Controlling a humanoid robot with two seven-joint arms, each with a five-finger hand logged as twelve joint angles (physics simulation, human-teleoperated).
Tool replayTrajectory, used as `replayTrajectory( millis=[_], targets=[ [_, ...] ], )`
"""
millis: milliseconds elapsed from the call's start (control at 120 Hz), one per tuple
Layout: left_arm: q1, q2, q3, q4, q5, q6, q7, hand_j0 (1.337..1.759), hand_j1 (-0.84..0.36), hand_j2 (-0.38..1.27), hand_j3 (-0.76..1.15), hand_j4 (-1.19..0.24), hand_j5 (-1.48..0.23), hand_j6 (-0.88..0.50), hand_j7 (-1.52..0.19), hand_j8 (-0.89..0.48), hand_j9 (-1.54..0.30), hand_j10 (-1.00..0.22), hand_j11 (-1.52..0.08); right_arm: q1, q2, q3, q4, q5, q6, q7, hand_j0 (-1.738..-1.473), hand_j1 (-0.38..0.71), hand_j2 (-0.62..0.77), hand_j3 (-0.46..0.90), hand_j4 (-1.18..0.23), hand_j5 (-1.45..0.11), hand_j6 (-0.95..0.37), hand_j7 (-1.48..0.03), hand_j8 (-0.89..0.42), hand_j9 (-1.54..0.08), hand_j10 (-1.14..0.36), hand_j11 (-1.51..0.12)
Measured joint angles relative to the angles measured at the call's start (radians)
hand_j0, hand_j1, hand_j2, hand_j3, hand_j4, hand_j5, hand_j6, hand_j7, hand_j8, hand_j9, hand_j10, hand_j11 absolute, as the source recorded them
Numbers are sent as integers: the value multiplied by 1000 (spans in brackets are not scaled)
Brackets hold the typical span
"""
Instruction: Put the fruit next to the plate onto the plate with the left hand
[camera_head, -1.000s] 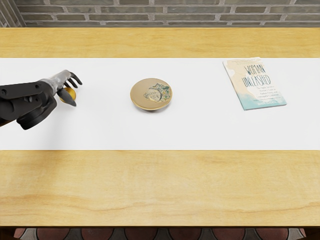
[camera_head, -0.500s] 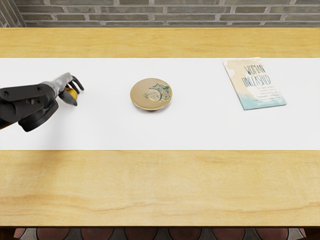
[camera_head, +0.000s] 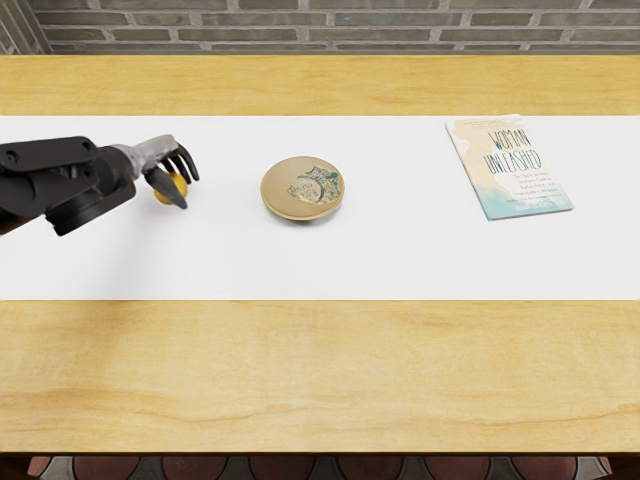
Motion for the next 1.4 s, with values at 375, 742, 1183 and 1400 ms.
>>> replayTrajectory(
  millis=[375,742,1183,1400],
  targets=[
    [-24,-3,-98,-5,-10,-90,1,1652,-360,428,3,-728,-1042,-548,-1038,-359,-1021,-496,-1016,0,0,0,0,0,0,0,-1658,-329,-3,0,-16,-22,-16,-22,-16,-22,-16,-22],
    [-39,-41,-148,-4,-17,-105,1,1651,-357,461,0,-727,-1056,-558,-1055,-361,-1035,-502,-1023,0,0,0,0,0,0,0,-1658,-329,-3,0,-16,-22,-16,-22,-16,-22,-16,-22],
    [-45,-89,-187,-2,-16,-108,1,1650,-356,420,0,-726,-1061,-553,-1050,-355,-1035,-500,-1023,0,0,0,0,0,1,0,-1658,-329,-3,0,-16,-22,-16,-22,-16,-22,-16,-22],
    [-45,-125,-189,0,-16,-106,2,1651,-305,359,0,-727,-1059,-588,-1045,-388,-1036,-522,-1021,0,0,0,0,0,0,0,-1658,-329,-3,0,-16,-22,-16,-22,-16,-22,-16,-22]
  ],
)
